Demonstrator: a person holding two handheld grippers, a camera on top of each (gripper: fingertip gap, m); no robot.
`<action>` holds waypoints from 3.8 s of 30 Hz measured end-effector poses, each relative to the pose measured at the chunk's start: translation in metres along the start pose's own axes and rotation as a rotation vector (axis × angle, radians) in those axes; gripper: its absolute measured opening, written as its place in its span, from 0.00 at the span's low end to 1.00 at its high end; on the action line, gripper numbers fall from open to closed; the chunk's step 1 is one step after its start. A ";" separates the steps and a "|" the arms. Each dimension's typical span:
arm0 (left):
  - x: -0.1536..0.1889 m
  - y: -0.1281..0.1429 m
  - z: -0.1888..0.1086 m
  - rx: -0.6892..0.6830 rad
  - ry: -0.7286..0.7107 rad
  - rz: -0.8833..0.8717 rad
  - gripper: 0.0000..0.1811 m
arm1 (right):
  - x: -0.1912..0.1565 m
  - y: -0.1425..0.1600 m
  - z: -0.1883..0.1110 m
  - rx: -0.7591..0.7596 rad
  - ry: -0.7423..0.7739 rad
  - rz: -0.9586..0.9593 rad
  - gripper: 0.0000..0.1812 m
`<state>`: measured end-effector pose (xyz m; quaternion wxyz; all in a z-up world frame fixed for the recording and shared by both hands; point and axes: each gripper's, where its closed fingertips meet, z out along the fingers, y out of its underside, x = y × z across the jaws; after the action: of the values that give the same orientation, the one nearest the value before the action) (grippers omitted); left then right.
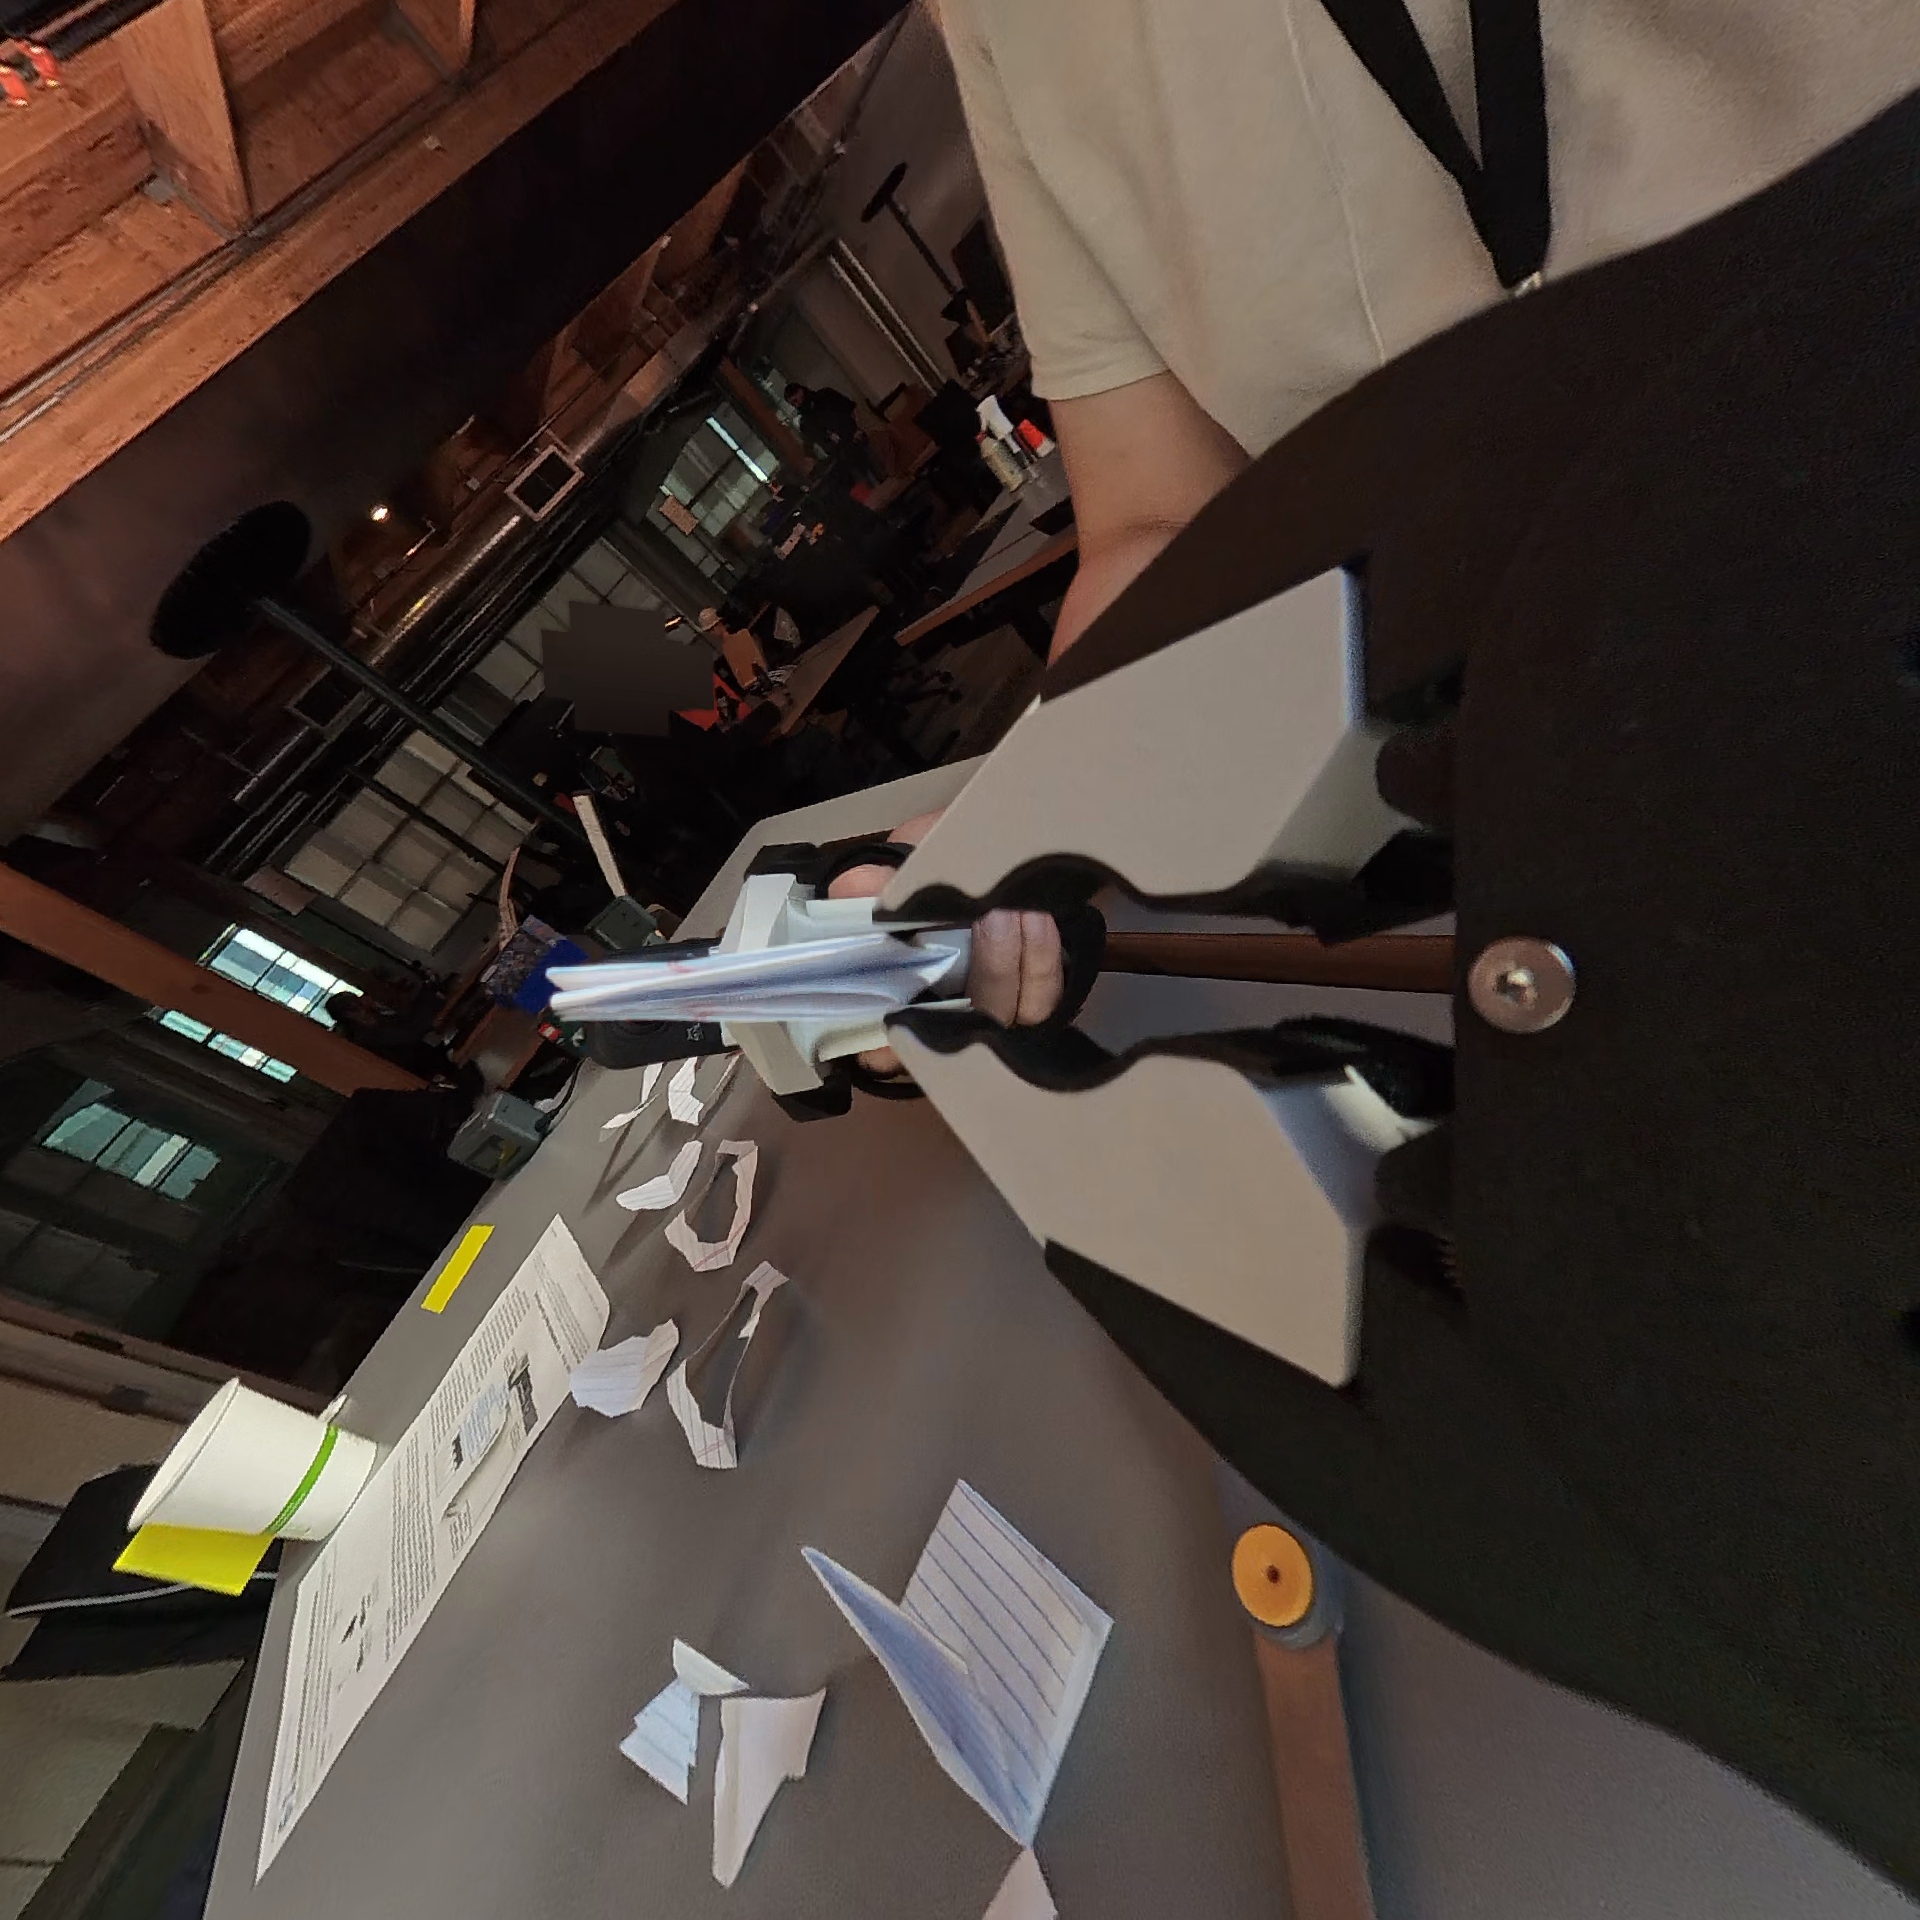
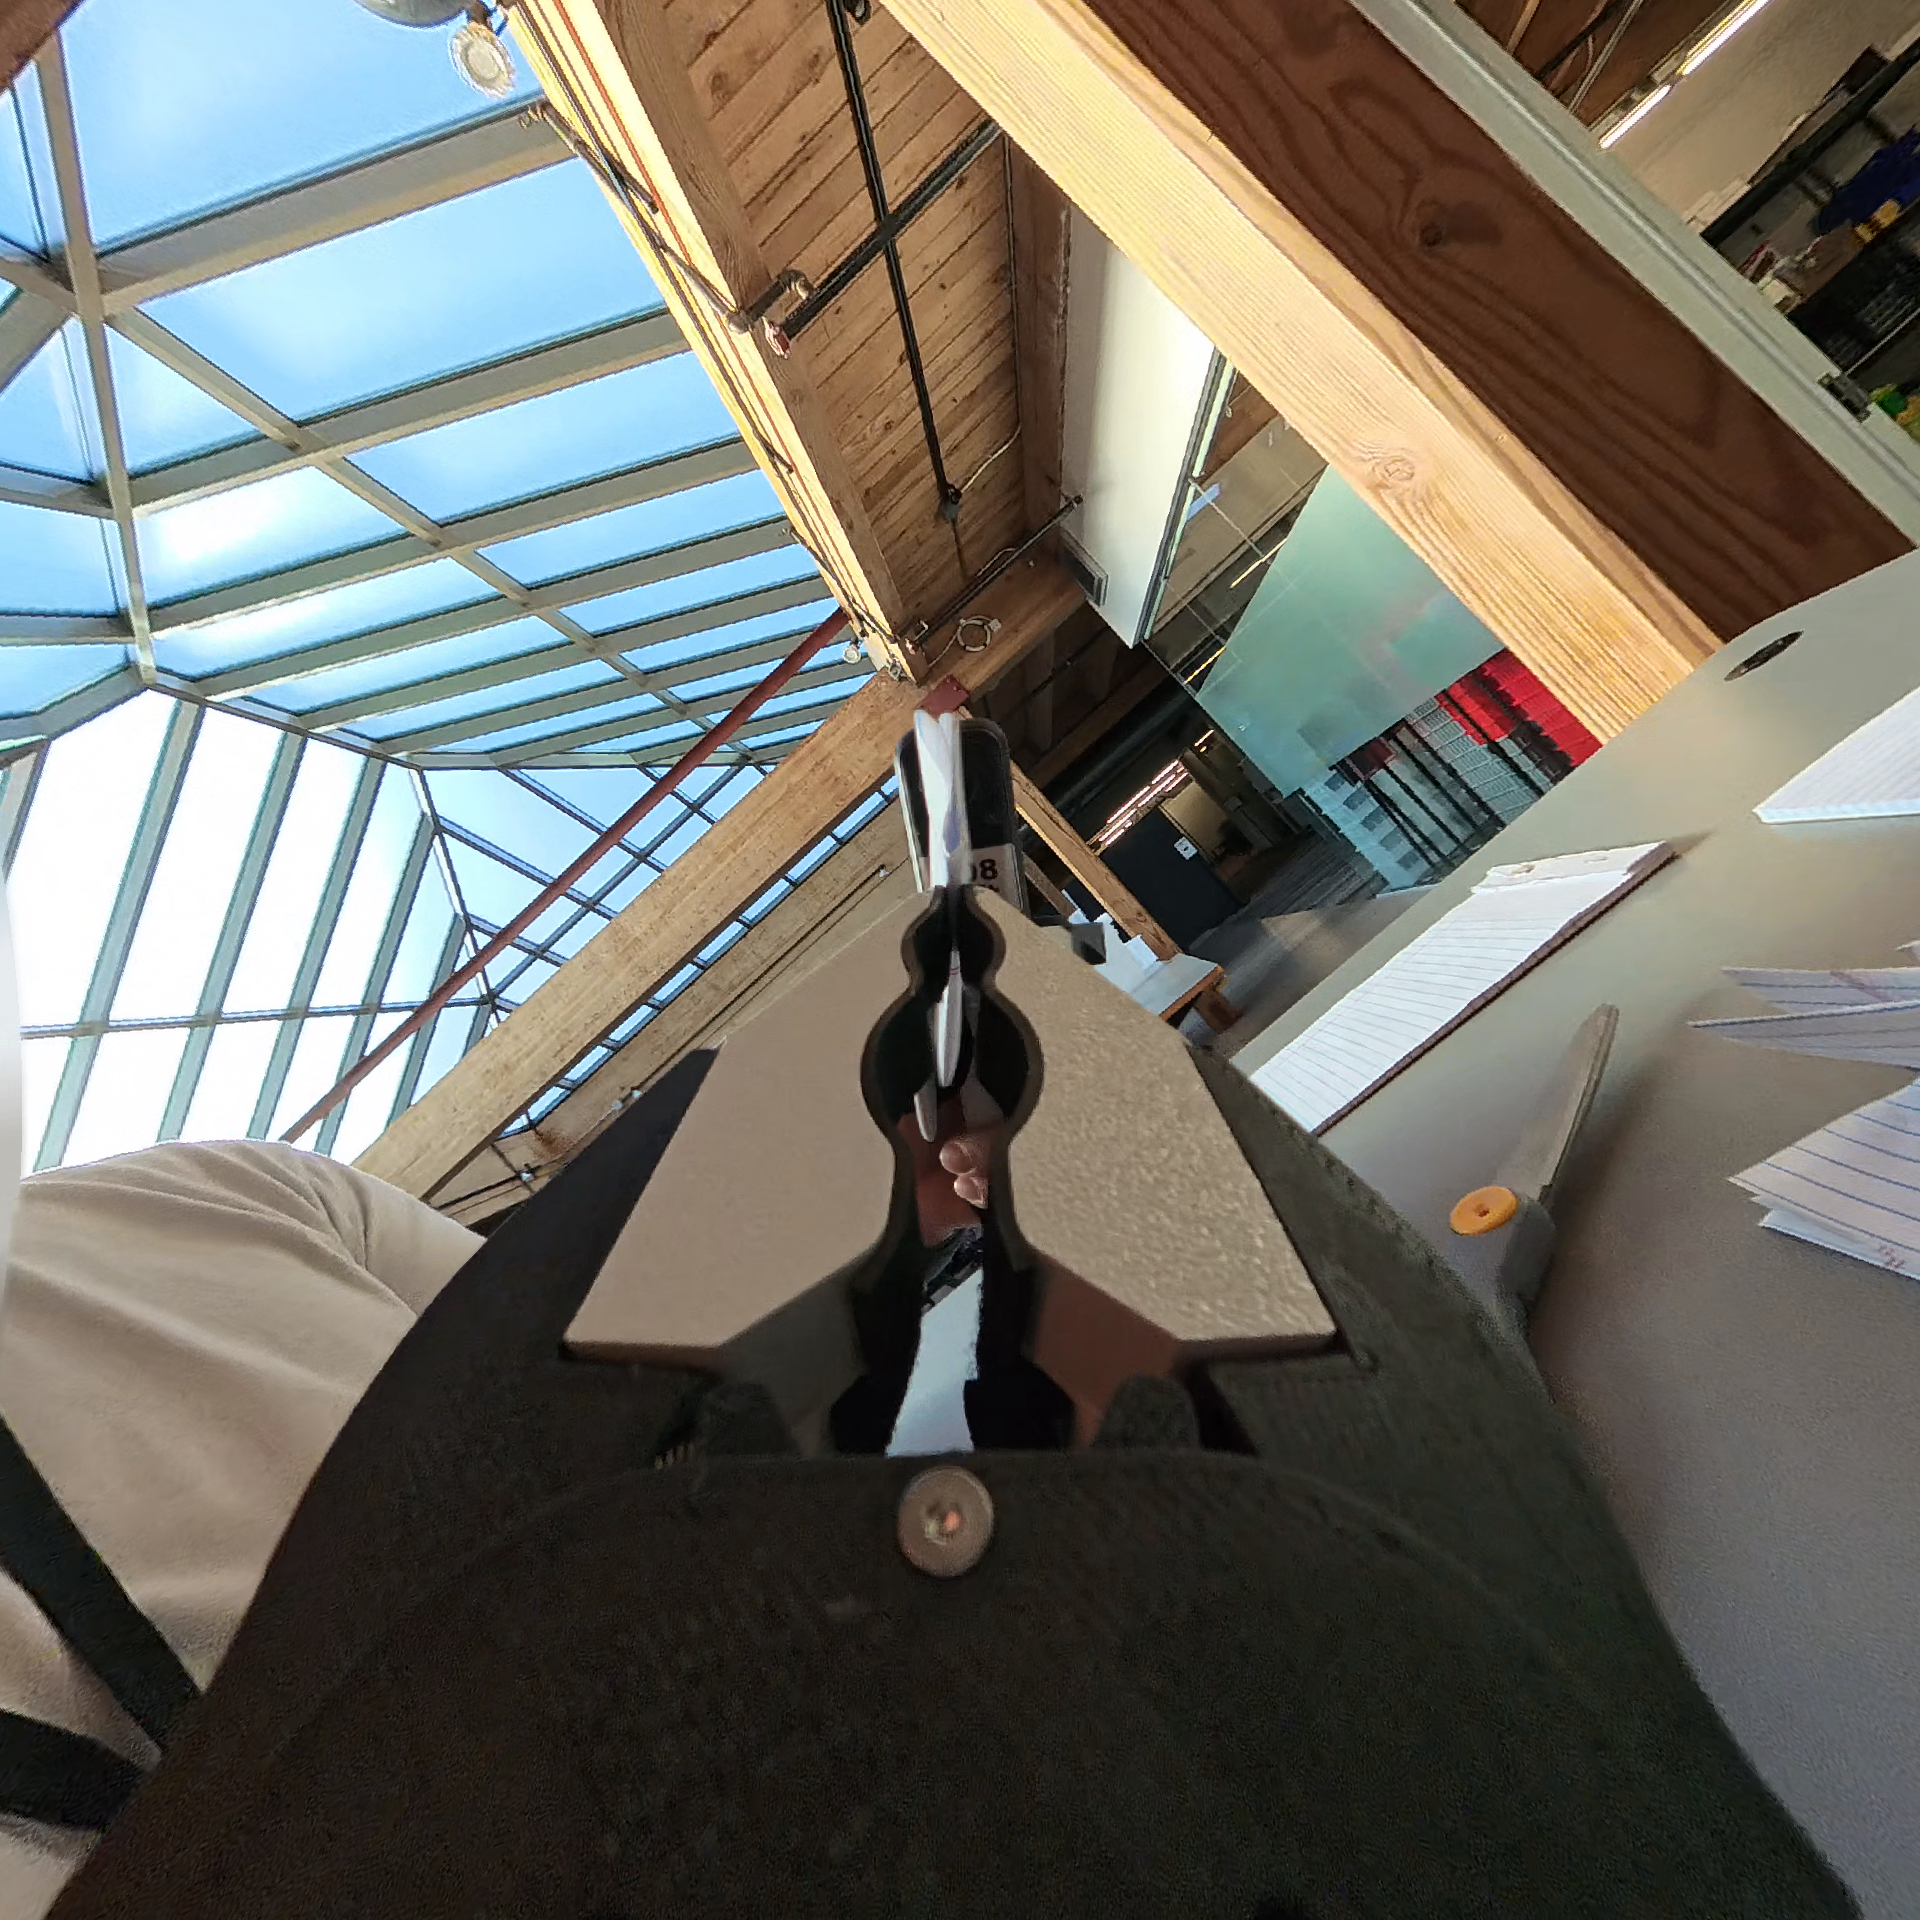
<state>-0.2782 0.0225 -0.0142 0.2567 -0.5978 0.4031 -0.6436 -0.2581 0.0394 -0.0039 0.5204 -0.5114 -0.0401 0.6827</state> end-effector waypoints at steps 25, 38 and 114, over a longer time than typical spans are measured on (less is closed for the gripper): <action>0.029 -0.124 -0.098 0.218 -0.089 0.090 0.00 | 0.044 0.105 -0.032 -0.872 0.762 -0.558 0.13; 0.040 -0.132 -0.118 0.266 -0.090 0.105 0.00 | 0.113 0.118 -0.036 -1.224 0.939 -0.559 0.26; 0.107 -0.090 0.017 0.288 -0.034 0.428 0.00 | -0.118 -0.038 0.037 -0.253 0.187 -0.637 0.15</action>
<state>-0.2645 -0.0187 0.1198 0.4763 -0.4666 0.4204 -0.6153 -0.2673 -0.0147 0.1136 0.6412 -0.5937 -0.2341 0.4261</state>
